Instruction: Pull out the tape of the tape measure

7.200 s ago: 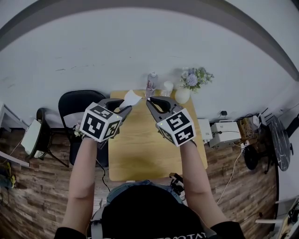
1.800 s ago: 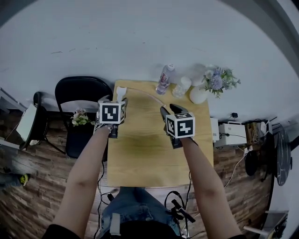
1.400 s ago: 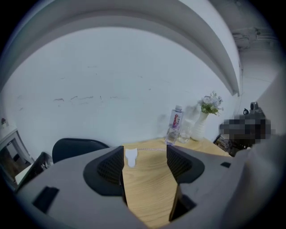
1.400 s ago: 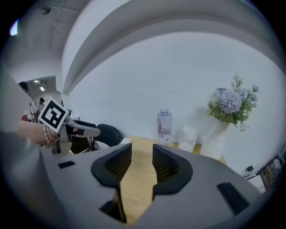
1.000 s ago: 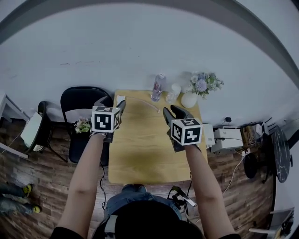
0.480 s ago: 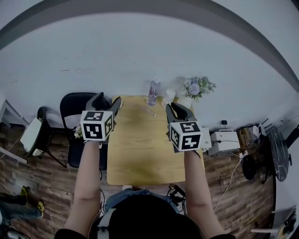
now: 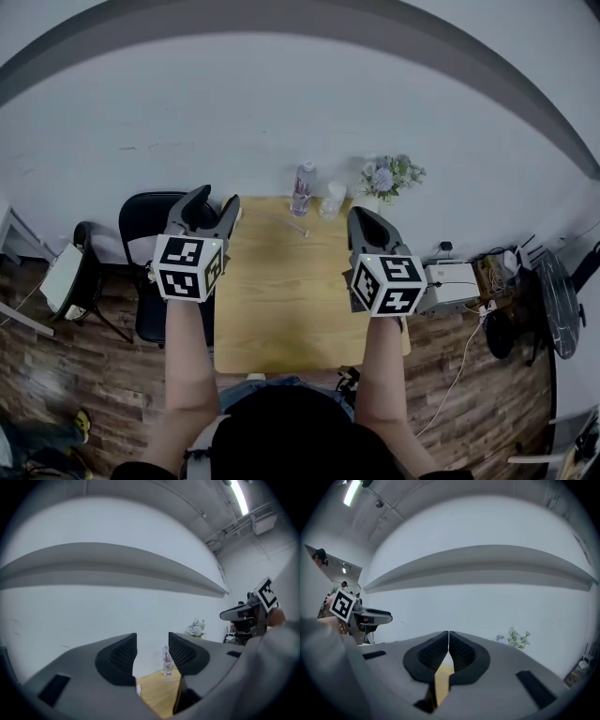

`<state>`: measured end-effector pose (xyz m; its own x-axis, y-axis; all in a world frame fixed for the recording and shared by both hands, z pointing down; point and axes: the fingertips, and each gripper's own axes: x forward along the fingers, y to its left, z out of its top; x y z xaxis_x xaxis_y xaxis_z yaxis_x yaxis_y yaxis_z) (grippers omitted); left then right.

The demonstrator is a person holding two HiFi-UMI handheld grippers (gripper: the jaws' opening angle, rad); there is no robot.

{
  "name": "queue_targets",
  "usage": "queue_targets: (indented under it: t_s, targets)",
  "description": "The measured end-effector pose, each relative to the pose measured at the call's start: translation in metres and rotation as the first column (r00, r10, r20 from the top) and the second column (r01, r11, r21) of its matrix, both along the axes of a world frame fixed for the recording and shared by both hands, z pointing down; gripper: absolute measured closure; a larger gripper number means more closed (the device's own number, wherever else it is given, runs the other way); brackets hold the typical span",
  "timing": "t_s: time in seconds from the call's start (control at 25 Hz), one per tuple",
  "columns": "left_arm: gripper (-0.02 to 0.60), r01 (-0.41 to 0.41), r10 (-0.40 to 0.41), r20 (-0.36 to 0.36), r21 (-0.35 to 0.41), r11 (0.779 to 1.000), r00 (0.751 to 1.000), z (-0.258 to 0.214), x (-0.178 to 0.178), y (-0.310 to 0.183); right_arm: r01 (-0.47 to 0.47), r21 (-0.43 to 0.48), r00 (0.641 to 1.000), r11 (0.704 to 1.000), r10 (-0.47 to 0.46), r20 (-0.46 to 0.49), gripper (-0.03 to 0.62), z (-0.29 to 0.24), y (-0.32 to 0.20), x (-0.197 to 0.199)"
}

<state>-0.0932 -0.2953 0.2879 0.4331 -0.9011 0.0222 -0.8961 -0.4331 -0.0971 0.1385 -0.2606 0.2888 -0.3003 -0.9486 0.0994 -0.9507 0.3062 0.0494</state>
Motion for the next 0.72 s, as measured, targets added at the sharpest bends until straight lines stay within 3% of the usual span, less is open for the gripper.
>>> queue_targets:
  t_s: [0.2, 0.24, 0.36, 0.52, 0.72]
  targets:
    - [0.492, 0.04, -0.039, -0.009, 0.097, 0.994, 0.999, -0.015, -0.008, 0.016, -0.01, 0.083, 0.999, 0.996, 0.013, -0.035, 0.579, -0.019, 0.017, 0.001]
    - [0.56, 0.037, -0.035, -0.018, 0.114, 0.993, 0.999, -0.018, -0.009, 0.019, -0.012, 0.097, 0.999, 0.995, 0.017, -0.045, 0.579, -0.022, 0.02, 0.0]
    - [0.569, 0.02, -0.017, -0.023, 0.147, 0.989, 1.0, -0.027, -0.009, 0.029, -0.024, 0.134, 0.997, 0.991, 0.034, -0.066, 0.579, -0.031, 0.026, -0.001]
    - [0.569, 0.047, -0.049, 0.005, 0.194, 0.98, 0.999, -0.038, -0.011, 0.036, -0.029, 0.187, 0.997, 0.982, 0.042, -0.066, 0.579, -0.041, 0.035, -0.001]
    - [0.569, 0.061, -0.061, -0.008, 0.24, 0.969, 0.998, -0.049, -0.013, 0.045, -0.006, 0.191, 0.992, 0.982, 0.03, -0.123, 0.58, -0.041, 0.041, -0.009]
